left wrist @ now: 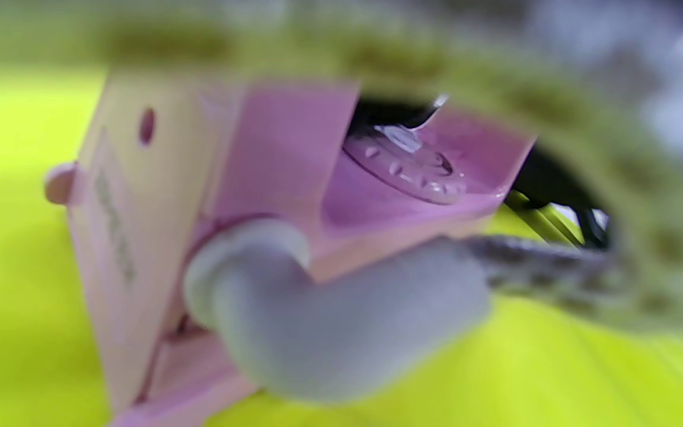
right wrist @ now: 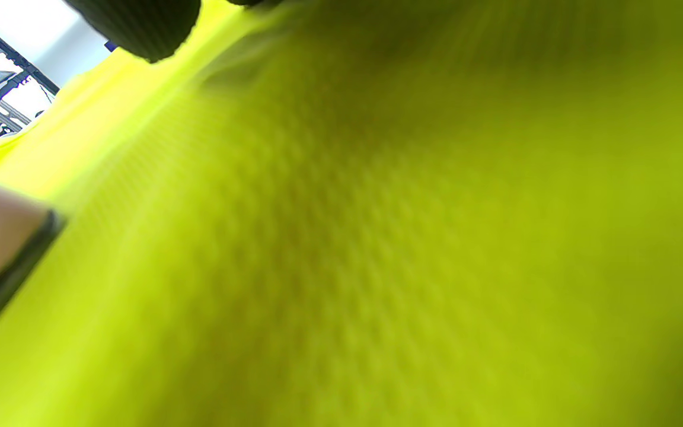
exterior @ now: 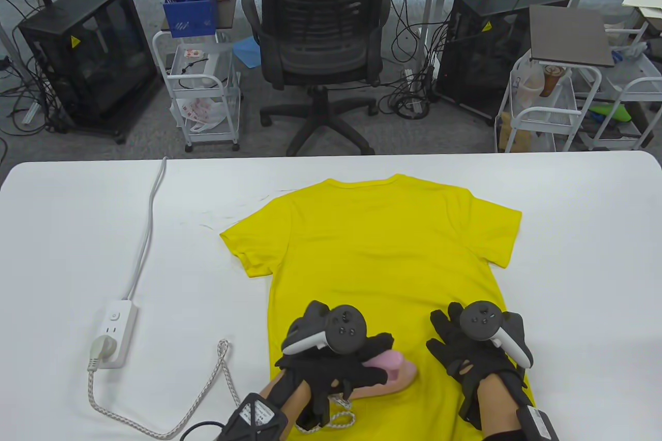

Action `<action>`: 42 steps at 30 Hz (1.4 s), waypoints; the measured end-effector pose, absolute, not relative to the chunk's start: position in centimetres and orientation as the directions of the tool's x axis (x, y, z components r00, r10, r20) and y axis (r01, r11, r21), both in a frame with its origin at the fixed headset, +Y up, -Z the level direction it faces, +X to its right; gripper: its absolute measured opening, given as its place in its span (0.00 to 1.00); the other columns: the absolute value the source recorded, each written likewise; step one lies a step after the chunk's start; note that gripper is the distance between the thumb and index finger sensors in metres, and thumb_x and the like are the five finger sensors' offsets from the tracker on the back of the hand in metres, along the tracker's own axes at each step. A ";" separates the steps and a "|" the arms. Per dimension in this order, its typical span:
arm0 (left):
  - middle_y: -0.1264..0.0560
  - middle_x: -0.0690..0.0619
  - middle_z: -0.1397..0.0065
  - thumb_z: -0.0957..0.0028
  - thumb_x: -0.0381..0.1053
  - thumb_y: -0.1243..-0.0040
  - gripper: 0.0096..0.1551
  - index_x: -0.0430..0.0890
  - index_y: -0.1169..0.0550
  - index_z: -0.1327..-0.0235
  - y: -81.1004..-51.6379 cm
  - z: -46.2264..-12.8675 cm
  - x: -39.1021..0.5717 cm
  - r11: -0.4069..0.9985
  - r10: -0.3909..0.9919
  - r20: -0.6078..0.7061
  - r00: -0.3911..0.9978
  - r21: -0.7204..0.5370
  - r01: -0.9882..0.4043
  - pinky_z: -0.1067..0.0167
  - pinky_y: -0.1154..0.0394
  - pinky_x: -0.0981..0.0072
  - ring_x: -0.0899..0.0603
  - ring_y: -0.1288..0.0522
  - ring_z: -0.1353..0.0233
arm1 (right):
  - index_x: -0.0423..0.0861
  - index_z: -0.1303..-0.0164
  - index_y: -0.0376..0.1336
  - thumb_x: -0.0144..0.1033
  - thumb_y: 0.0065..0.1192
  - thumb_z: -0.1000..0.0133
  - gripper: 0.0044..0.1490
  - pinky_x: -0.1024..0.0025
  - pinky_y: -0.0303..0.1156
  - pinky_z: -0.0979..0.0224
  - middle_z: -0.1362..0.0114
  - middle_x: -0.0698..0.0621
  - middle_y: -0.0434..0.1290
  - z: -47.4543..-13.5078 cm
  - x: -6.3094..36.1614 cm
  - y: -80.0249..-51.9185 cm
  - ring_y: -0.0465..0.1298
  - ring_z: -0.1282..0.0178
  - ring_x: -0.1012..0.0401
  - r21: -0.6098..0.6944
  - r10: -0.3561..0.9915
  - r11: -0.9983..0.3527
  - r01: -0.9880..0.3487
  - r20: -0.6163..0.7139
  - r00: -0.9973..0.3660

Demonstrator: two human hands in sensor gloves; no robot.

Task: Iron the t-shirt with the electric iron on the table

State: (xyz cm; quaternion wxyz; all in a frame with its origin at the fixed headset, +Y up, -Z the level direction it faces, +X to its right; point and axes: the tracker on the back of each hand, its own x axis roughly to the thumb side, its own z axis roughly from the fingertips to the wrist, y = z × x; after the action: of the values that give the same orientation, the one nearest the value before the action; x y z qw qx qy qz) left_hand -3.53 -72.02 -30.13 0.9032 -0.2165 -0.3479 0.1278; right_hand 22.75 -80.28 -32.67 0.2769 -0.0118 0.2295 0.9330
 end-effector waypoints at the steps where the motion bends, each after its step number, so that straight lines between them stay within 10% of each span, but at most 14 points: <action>1: 0.20 0.58 0.41 0.57 0.69 0.36 0.43 0.62 0.35 0.26 -71.8 -29.9 -3.4 0.892 0.342 0.574 0.744 -0.447 -0.065 0.33 0.26 0.46 0.49 0.15 0.49 | 0.63 0.23 0.42 0.57 0.54 0.45 0.43 0.43 0.25 0.28 0.17 0.54 0.31 -32.7 22.7 -80.3 0.26 0.21 0.52 0.422 0.510 -0.742 -0.521 -0.148 -0.847; 12: 0.23 0.54 0.39 0.55 0.66 0.37 0.45 0.59 0.38 0.23 -71.9 -35.3 -14.3 0.930 0.308 0.004 0.951 -0.212 -0.300 0.33 0.29 0.43 0.46 0.18 0.48 | 0.63 0.23 0.42 0.57 0.54 0.45 0.43 0.43 0.25 0.28 0.17 0.54 0.31 -32.7 22.9 -80.3 0.26 0.21 0.52 0.427 0.520 -0.734 -0.528 -0.147 -0.841; 18: 0.21 0.54 0.41 0.54 0.67 0.37 0.44 0.57 0.36 0.24 -72.3 -34.9 -12.8 0.835 0.476 0.142 0.868 -0.381 -0.396 0.35 0.27 0.45 0.47 0.17 0.51 | 0.63 0.23 0.41 0.58 0.54 0.45 0.43 0.42 0.25 0.28 0.17 0.53 0.30 -32.7 22.6 -80.3 0.26 0.21 0.52 0.425 0.508 -0.741 -0.519 -0.149 -0.848; 26: 0.19 0.58 0.42 0.56 0.70 0.38 0.43 0.60 0.34 0.26 -71.9 -30.2 -3.9 0.859 0.407 0.549 0.730 -0.502 -0.101 0.34 0.25 0.48 0.50 0.14 0.51 | 0.63 0.23 0.42 0.57 0.54 0.45 0.43 0.43 0.25 0.28 0.17 0.54 0.31 -32.7 22.8 -80.3 0.26 0.21 0.52 0.421 0.517 -0.737 -0.528 -0.151 -0.843; 32: 0.19 0.56 0.41 0.57 0.69 0.37 0.43 0.61 0.34 0.26 -71.5 -32.5 -7.5 0.917 0.316 0.370 0.874 -0.357 -0.180 0.34 0.25 0.46 0.49 0.14 0.50 | 0.63 0.23 0.42 0.57 0.54 0.45 0.43 0.43 0.25 0.28 0.17 0.54 0.31 -32.7 22.8 -80.3 0.26 0.21 0.52 0.421 0.514 -0.740 -0.525 -0.150 -0.845; 37: 0.22 0.54 0.38 0.54 0.66 0.37 0.44 0.58 0.38 0.24 -71.8 -35.5 -15.3 0.903 0.367 -0.072 0.927 -0.213 -0.374 0.33 0.28 0.43 0.47 0.17 0.49 | 0.63 0.23 0.42 0.57 0.54 0.45 0.43 0.43 0.25 0.28 0.17 0.54 0.31 -32.7 22.9 -80.3 0.26 0.21 0.52 0.423 0.518 -0.736 -0.529 -0.151 -0.842; 42: 0.20 0.53 0.40 0.54 0.66 0.35 0.43 0.57 0.35 0.25 -72.2 -35.5 -15.8 0.837 0.495 -0.017 0.869 -0.261 -0.482 0.36 0.26 0.44 0.47 0.15 0.53 | 0.63 0.23 0.42 0.58 0.54 0.45 0.43 0.42 0.25 0.28 0.17 0.54 0.30 -32.7 22.8 -80.3 0.26 0.21 0.52 0.424 0.512 -0.739 -0.523 -0.151 -0.846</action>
State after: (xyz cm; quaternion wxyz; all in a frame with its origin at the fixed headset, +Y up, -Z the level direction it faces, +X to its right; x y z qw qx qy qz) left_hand -15.84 -72.19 -35.50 0.9580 -0.1294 -0.0254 0.2548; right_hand 22.82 -80.26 -32.73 0.2775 -0.0124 0.2308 0.9325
